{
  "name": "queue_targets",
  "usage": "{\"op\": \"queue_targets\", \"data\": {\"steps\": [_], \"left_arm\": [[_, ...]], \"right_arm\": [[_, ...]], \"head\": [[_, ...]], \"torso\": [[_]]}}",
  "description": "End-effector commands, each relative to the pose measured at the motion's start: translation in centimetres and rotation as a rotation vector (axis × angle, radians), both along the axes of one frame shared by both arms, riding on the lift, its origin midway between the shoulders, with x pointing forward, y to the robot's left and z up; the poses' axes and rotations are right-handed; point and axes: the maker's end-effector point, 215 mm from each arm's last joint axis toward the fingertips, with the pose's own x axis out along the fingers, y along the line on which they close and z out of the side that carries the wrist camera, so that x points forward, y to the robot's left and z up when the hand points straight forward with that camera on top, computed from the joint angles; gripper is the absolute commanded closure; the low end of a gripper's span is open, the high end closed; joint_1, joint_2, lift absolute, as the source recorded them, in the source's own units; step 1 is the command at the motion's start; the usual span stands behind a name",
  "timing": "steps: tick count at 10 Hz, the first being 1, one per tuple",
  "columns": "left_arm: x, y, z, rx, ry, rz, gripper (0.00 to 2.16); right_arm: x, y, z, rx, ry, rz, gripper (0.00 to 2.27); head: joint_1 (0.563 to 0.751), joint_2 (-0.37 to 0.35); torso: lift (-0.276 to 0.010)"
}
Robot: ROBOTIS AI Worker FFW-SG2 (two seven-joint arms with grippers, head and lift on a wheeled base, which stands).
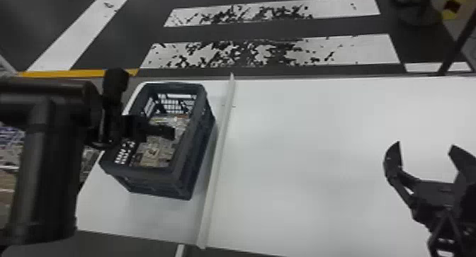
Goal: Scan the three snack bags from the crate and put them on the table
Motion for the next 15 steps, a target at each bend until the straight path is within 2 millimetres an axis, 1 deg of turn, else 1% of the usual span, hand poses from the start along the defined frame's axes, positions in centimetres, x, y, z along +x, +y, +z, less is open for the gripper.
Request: {"op": "queue_targets", "data": {"steps": [1,3,4,5,6,7,8,9,10,11,12,14,15], "left_arm": [[-0.2,-0.2,-1.1,-0.005,0.032,0.005,0.12],[0.0,-1.2,-1.9,-0.007,0.059,-0.011,0.13],[-0.1,-1.3,-2.2,-0.013,0.069,-0.013,0.14],[-0.5,-1.2,-2.9,-0.013,0.086,-0.005,0.26],[-0.9,-1.0,-3.5,-0.021,0.105,0.001,0.54],[-1.2,-0.6,-3.7,-0.013,0.113,0.006,0.97],[-1.6,-0.2,-3.9,-0.022,0.122,0.009,1.26],[-2.5,0.0,-4.8,-0.031,0.14,0.019,1.6],[-3.5,0.4,-5.4,-0.052,0.144,0.045,1.8],[-4.0,1.1,-5.7,-0.032,0.143,0.067,1.94],[-4.1,0.8,-5.6,-0.046,0.136,0.061,1.94],[-3.5,0.2,-4.2,-0.059,0.09,0.046,2.07],[-3.1,0.2,-3.6,-0.037,0.069,0.041,2.07]], "right_arm": [[0.0,0.1,0.1,-0.001,-0.003,0.002,0.14],[0.1,-0.3,0.2,-0.007,-0.015,-0.007,0.14],[0.5,0.1,0.2,-0.013,-0.019,0.002,0.14],[0.7,0.2,0.3,-0.014,-0.03,0.004,0.14],[0.8,0.1,0.2,-0.014,-0.031,0.006,0.14],[0.8,0.0,0.2,-0.018,-0.034,0.001,0.14],[0.8,0.2,0.3,-0.015,-0.035,0.004,0.14],[0.8,0.4,0.4,-0.011,-0.042,0.001,0.14],[0.8,0.4,0.5,-0.01,-0.048,-0.004,0.14],[0.7,0.5,0.4,-0.006,-0.048,-0.005,0.14],[0.5,0.6,0.4,-0.002,-0.047,-0.006,0.14],[0.2,0.8,0.8,0.005,-0.058,-0.008,0.14],[0.1,0.7,1.0,0.005,-0.063,-0.017,0.14]], "head": [[0.695,0.199],[0.695,0.196],[0.695,0.192],[0.695,0.183],[0.695,0.183],[0.695,0.185],[0.695,0.188],[0.695,0.19],[0.695,0.199],[0.695,0.209],[0.695,0.225],[0.695,0.225],[0.695,0.223]], "torso": [[-0.094],[-0.094],[-0.094],[-0.094],[-0.094],[-0.094],[-0.094],[-0.094],[-0.094],[-0.094],[-0.094],[-0.094],[-0.094]]}}
